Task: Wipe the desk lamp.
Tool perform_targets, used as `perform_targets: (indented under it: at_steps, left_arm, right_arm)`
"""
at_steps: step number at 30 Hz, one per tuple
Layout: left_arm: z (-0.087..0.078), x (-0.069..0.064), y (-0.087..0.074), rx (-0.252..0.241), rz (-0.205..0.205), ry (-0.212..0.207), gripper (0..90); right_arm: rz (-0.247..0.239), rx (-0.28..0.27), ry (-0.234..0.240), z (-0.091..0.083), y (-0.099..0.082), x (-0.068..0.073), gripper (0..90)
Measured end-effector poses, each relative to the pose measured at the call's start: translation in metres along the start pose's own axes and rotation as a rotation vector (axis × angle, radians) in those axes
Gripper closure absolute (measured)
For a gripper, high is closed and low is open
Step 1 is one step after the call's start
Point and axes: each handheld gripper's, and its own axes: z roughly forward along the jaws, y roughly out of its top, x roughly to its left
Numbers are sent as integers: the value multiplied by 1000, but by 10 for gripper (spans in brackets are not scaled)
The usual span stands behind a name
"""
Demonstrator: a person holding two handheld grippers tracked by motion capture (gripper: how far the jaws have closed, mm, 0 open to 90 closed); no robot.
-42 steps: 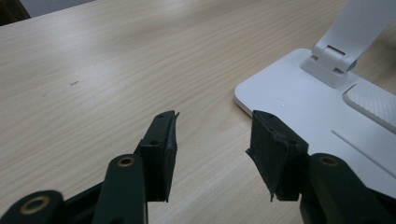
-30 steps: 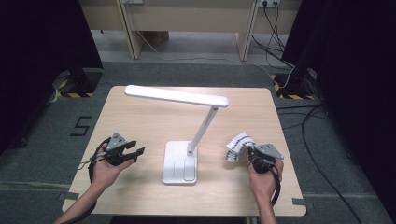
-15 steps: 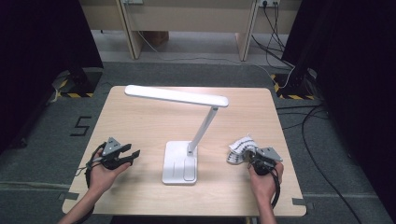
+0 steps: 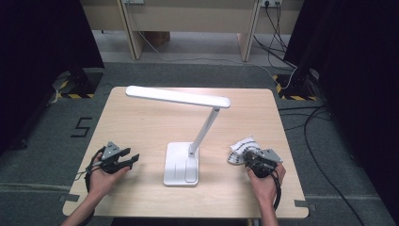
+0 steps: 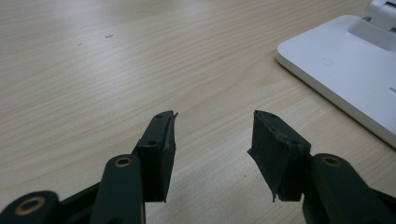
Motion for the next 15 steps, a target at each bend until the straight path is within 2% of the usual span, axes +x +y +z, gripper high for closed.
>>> perform_targets:
  at_steps: [15]
  left_arm:
    - [-5,4,-1,-7,-19,-6,479]
  right_arm:
    - [-20,-36,11,-27,4,5,402]
